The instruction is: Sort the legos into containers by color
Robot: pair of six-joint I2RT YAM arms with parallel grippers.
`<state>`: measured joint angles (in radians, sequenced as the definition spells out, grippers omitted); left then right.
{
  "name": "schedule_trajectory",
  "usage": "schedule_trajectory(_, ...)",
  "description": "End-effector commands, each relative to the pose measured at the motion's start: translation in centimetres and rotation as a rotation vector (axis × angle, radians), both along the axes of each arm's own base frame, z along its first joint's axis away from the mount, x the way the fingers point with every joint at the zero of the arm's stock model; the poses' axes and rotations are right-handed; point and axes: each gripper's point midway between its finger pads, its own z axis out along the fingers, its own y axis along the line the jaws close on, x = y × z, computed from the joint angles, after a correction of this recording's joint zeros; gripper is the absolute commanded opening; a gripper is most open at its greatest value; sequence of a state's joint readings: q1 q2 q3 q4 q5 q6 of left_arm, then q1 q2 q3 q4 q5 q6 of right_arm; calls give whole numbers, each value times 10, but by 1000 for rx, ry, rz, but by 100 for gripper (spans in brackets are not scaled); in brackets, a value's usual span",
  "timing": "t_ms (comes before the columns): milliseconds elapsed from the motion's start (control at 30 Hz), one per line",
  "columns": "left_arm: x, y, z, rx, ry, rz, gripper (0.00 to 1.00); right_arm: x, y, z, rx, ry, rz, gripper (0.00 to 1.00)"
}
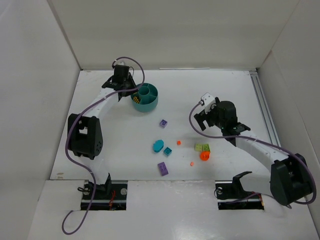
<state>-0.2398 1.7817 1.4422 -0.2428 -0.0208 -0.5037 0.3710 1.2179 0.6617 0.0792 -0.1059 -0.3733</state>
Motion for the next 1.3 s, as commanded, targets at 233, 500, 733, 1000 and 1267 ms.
schedule_trajectory(233,8,6,18,3,-38,29,28,7,2,34,52,-83,17,100)
schedule_trajectory(500,4,7,15,12,-32,23,53,-1,1,35,51,-97,30,100)
schedule_trajectory(733,-14,10,26,20,-46,2,73,-9,3,31,36,-81,32,100)
schedule_trajectory(1000,-85,-60,19,136,-101,-290,93,-16,-1,23,-4,-49,-12,100)
schedule_trajectory(1267,-135,-117,-38,250,-38,-584,93,-28,-16,11,-29,23,-34,100)
